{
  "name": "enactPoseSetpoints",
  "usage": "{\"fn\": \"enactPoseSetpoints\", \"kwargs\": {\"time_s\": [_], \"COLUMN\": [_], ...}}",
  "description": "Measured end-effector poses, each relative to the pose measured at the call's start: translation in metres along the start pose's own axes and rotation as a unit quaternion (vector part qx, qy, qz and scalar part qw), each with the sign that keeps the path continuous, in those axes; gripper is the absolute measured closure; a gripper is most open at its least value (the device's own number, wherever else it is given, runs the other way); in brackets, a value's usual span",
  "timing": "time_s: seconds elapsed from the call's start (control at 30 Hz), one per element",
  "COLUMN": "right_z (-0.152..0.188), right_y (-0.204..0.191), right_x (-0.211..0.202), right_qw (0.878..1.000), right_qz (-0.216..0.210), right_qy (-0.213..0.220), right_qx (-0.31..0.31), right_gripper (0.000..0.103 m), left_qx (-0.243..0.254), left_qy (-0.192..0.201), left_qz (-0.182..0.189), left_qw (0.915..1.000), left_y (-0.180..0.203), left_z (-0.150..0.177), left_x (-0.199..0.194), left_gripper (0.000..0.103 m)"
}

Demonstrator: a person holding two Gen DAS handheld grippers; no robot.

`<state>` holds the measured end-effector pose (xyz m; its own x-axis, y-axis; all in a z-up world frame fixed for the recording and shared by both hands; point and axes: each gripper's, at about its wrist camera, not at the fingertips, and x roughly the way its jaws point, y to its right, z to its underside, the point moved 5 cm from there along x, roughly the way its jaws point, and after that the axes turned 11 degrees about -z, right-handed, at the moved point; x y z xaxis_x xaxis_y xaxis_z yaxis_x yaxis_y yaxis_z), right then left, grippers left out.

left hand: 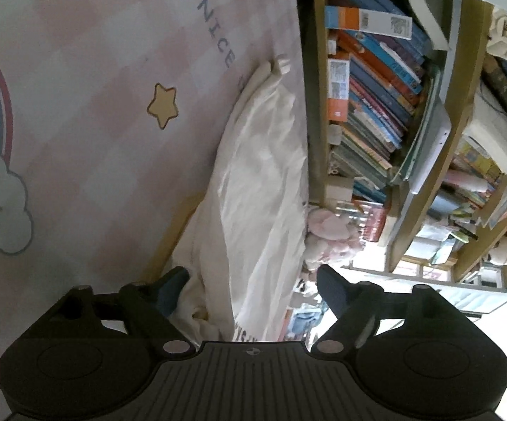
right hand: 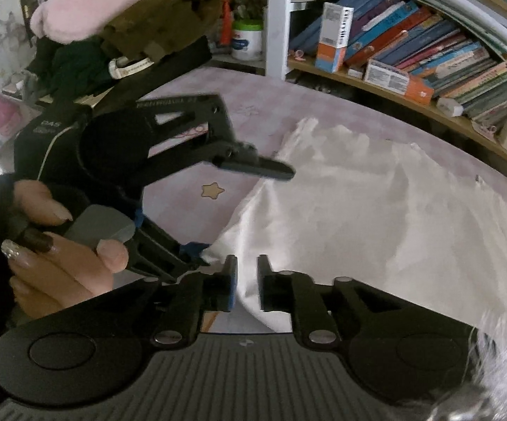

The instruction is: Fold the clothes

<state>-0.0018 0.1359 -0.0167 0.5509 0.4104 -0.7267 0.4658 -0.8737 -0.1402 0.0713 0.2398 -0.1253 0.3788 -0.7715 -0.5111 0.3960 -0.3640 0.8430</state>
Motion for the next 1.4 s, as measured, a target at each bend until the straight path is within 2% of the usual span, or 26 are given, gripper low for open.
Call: {"fn": "enactPoseSetpoints", "kwargs": {"time_s": [0.17, 0.27, 0.37, 0.43, 0.47, 0.53, 0.57, 0.73, 0.8, 0.97, 1.03, 1.07, 1.1, 1.17, 1.27, 1.4], "right_z": [0.004, 0.003, 0.004, 0.006, 0.008, 0.009, 0.008, 0.000, 0.000, 0.006, 0.007, 0.008, 0.008, 0.007, 0.005, 0.000], "right_y": [0.013, -0.001, -0.015, -0.021, -0.020, -0.016, -0.012, 0.001, 0.003, 0.001, 0.002, 0.002, 0.003, 0.009, 0.027, 0.057], "right_x": [-0.007, 0.002, 0.012, 0.025, 0.031, 0.038, 0.038, 0.008, 0.005, 0.009, 0.007, 0.006, 0.004, -0.003, -0.012, -0.022], "right_qw": [1.000, 1.000, 0.997, 0.994, 0.993, 0.993, 0.995, 1.000, 1.000, 1.000, 1.000, 1.000, 1.000, 1.000, 0.999, 0.994], "right_qz": [0.015, -0.003, -0.018, -0.003, 0.005, 0.002, -0.002, -0.012, -0.015, -0.023, -0.025, -0.027, -0.027, -0.021, -0.011, 0.006], "right_qy": [0.001, -0.015, -0.031, -0.047, -0.054, -0.063, -0.061, 0.004, 0.003, -0.009, -0.013, -0.015, -0.015, -0.008, -0.008, 0.000], "right_qx": [0.026, -0.019, -0.064, -0.099, -0.105, -0.096, -0.082, -0.025, -0.018, -0.012, -0.005, -0.001, 0.003, 0.015, 0.051, 0.106], "right_gripper": [0.073, 0.057, 0.056, 0.059, 0.064, 0.092, 0.100, 0.100, 0.100, 0.100, 0.094, 0.081, 0.064, 0.060, 0.053, 0.044], "left_qx": [-0.001, 0.000, 0.007, 0.010, 0.013, 0.020, 0.023, 0.006, 0.004, 0.011, 0.014, 0.015, 0.016, 0.012, 0.005, 0.009], "left_qy": [-0.003, -0.009, -0.015, -0.017, -0.018, -0.023, -0.023, -0.037, -0.051, -0.058, -0.057, -0.054, -0.052, -0.048, -0.046, -0.046], "left_qz": [-0.004, -0.012, -0.021, -0.026, -0.027, -0.034, -0.038, -0.030, -0.017, -0.021, -0.026, -0.028, -0.030, -0.033, -0.032, -0.034], "left_qw": [1.0000, 0.9999, 0.9996, 0.9995, 0.9994, 0.9990, 0.9988, 0.9989, 0.9986, 0.9980, 0.9980, 0.9980, 0.9981, 0.9982, 0.9984, 0.9983], "left_y": [-0.001, -0.001, -0.001, -0.002, -0.002, -0.002, -0.003, -0.007, -0.004, 0.005, 0.007, 0.007, 0.007, 0.004, -0.001, -0.002], "left_z": [0.001, 0.003, 0.005, 0.006, 0.007, 0.008, 0.008, 0.004, 0.001, -0.002, 0.000, 0.000, 0.000, 0.000, -0.001, -0.002], "left_x": [0.000, 0.001, 0.001, 0.000, 0.000, -0.003, -0.005, -0.006, 0.001, 0.018, 0.021, 0.020, 0.020, 0.019, 0.018, 0.018], "left_gripper": [0.024, 0.024, 0.024, 0.024, 0.023, 0.023, 0.022, 0.020, 0.020, 0.023, 0.024, 0.026, 0.028, 0.037, 0.044, 0.045]}}
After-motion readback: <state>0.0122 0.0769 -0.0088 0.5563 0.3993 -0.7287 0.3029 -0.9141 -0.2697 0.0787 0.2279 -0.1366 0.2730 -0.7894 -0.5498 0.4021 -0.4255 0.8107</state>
